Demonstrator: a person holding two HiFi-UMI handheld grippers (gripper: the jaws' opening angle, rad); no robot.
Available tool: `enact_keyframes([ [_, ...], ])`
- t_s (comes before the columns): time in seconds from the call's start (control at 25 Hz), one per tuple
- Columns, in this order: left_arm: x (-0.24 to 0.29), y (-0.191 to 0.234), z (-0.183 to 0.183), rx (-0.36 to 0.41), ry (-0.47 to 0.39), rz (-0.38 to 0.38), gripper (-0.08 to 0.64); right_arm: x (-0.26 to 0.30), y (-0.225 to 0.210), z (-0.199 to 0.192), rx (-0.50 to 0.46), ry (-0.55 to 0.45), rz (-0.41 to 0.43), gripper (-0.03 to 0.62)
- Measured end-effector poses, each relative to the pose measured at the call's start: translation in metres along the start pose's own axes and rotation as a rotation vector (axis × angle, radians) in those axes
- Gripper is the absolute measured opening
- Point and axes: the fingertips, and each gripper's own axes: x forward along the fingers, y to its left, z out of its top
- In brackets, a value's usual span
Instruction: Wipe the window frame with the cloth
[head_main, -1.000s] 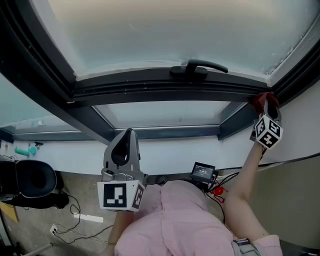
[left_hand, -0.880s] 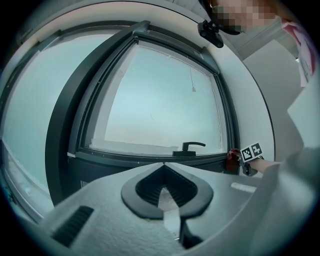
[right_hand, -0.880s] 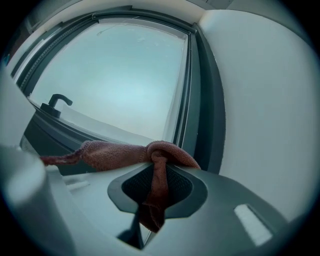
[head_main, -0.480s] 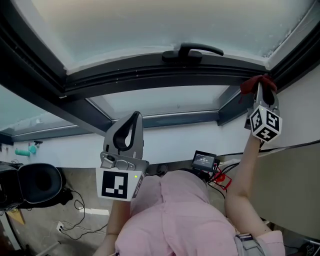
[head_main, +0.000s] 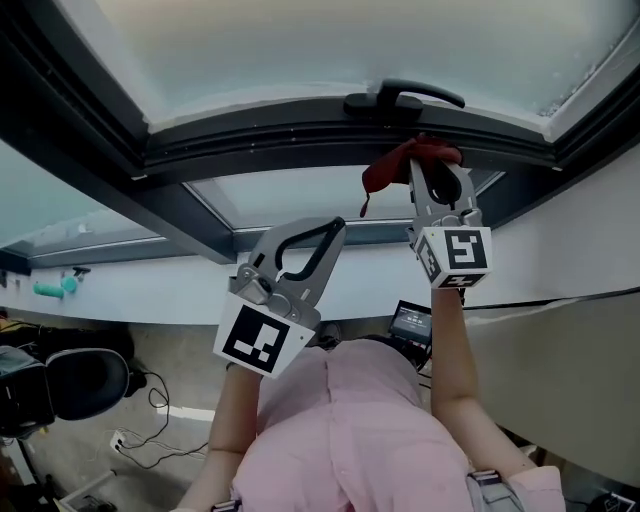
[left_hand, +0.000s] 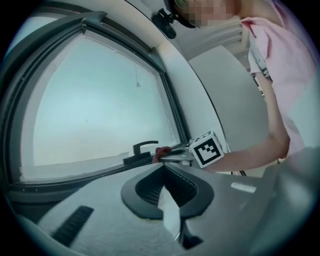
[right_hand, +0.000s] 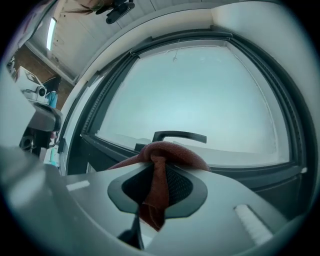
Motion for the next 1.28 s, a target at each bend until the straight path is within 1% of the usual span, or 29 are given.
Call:
enact_keyframes([
  [0.04,0.001,-0.003,-0.002,0.001,0.006,-0.018,-0.003,0.002,0.003,0.001,0.009,-0.007,-0.001,0.067],
  [0.12,0.001,-0.004,-0.003,-0.048,-0.027,-0.027,-0.003,0.002,0.005,0.002,0.014,-0.008,-0.008,0.067],
  [0.16,0.001,-0.001,-0.003,-0.078,-0.047,-0.018,-0.003,0.001,0.007,0.0,0.007,0.001,-0.005,0.067],
  [0.24,0.0,0.009,-0.006,-0.116,-0.07,0.028,-0.003,-0.001,0.013,-0.009,-0.01,0.033,0.006,0.067],
  [0.36,-0.003,0.023,-0.009,-0.126,-0.074,0.096,-0.003,0.002,0.02,-0.028,0.002,0.073,0.012,0.067],
  [0.52,-0.007,0.031,-0.005,-0.174,-0.111,0.128,-0.003,0.016,0.026,-0.034,0.018,0.074,0.01,0.067],
  [0.68,-0.009,0.031,-0.002,-0.179,-0.12,0.133,-0.003,0.023,0.024,-0.037,0.006,0.062,0.01,0.066],
  [0.84,-0.01,0.03,0.0,-0.2,-0.124,0.137,-0.003,0.024,0.026,-0.034,-0.007,0.058,0.02,0.066],
  [1.16,-0.012,0.025,0.001,-0.221,-0.129,0.142,-0.003,0.024,0.025,-0.037,-0.062,0.091,0.039,0.066],
  [1.28,-0.013,0.024,0.0,-0.242,-0.132,0.145,-0.003,0.022,0.019,-0.038,-0.074,0.099,0.034,0.066],
])
